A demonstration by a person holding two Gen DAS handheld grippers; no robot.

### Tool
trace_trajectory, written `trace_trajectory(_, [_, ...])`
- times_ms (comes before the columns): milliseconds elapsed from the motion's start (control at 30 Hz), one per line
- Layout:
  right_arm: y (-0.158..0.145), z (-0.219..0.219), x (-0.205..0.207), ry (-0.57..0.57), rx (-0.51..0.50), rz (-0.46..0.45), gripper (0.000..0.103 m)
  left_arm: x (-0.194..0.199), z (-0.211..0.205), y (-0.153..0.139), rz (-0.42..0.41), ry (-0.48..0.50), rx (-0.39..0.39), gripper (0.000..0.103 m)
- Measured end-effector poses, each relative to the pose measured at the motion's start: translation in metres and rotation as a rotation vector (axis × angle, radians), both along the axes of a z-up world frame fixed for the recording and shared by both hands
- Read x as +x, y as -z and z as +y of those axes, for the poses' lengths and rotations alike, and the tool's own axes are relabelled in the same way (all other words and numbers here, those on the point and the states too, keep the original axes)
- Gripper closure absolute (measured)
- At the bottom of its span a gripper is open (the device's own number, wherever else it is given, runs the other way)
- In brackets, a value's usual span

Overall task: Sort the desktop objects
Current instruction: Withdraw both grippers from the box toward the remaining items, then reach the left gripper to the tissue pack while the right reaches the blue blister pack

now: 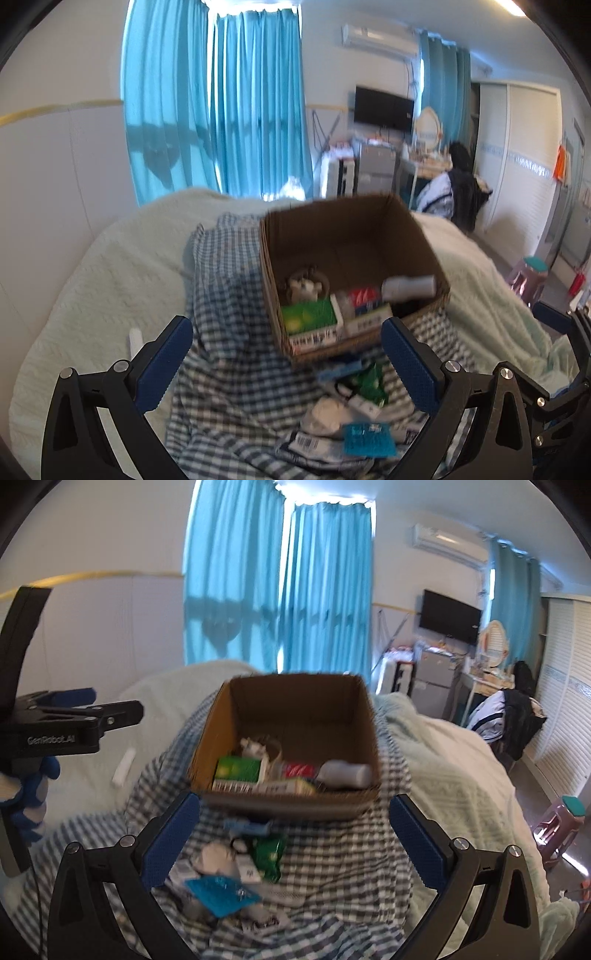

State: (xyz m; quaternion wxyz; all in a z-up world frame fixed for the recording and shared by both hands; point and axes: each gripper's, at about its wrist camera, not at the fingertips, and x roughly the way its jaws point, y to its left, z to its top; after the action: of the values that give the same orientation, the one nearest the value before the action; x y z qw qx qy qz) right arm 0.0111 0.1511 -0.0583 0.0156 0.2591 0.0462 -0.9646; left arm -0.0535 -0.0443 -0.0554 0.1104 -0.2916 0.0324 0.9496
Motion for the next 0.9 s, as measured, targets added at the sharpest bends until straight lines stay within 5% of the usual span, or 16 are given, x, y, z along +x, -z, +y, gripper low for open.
trace_trajectory(100, [0.017, -0.003, -0.005, -0.04, 0.005, -0.056, 0.003, -0.003, 0.003, 0.018, -0.055, 0.011, -0.021, 0.0])
trace_trajectory(267, [0.047, -0.012, -0.016, -0.115, 0.045, -0.181, 0.022, -0.012, 0.006, 0.055, -0.159, 0.022, -0.093, 0.0])
trace_trajectory(467, [0.078, -0.023, -0.025, -0.186, 0.077, -0.286, 0.029, -0.022, 0.012, 0.095, -0.266, 0.053, -0.162, 0.017])
trace_trajectory(667, [0.109, -0.029, -0.038, -0.259, 0.097, -0.415, 0.032, -0.03, 0.009, 0.126, -0.375, 0.057, -0.19, 0.033])
trace_trajectory(900, [0.132, -0.046, -0.043, -0.366, 0.145, -0.52, 0.032, -0.038, -0.001, 0.151, -0.517, 0.029, -0.18, 0.038])
